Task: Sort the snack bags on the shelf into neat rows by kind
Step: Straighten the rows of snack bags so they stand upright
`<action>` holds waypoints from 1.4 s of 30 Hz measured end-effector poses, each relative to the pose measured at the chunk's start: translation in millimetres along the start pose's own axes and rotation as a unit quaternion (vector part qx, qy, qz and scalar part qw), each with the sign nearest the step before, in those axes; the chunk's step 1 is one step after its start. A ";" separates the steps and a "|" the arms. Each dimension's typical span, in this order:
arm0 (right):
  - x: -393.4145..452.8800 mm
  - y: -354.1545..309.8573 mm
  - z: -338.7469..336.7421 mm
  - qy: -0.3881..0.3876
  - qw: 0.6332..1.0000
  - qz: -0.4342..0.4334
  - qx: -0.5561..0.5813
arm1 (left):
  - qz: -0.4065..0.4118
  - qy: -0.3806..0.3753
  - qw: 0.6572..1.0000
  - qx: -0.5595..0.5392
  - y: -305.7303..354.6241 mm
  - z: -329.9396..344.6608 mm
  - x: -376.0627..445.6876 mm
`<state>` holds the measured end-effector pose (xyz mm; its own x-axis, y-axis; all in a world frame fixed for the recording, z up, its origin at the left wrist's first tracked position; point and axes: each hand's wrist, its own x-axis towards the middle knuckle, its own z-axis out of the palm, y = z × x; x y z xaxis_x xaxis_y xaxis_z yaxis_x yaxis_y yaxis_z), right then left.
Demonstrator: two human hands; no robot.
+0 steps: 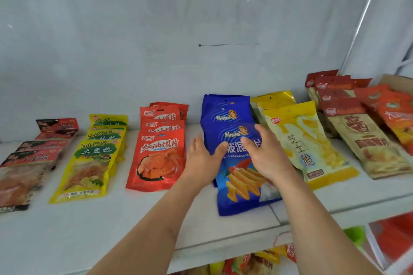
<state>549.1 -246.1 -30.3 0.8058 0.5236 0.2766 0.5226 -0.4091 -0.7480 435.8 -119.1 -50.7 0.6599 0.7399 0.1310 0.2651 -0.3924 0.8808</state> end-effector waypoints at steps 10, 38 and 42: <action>5.9 23.7 10.9 -0.078 0.986 0.088 0.116 | -0.024 0.036 0.998 -0.034 2.0 27.7 4.2; 150.8 6.3 32.5 -0.183 0.912 0.260 0.259 | -0.128 -0.035 0.961 -0.244 5.8 7.2 78.5; 156.2 9.6 38.7 -0.205 0.913 0.243 0.255 | -0.118 -0.031 0.958 -0.258 3.4 6.8 79.5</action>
<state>669.2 -139.3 -17.6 0.6813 0.6513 -0.3340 -0.1516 -0.3209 -0.9349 494.0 -65.4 -40.4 0.6696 0.7340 -0.1134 0.0401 0.1167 0.9924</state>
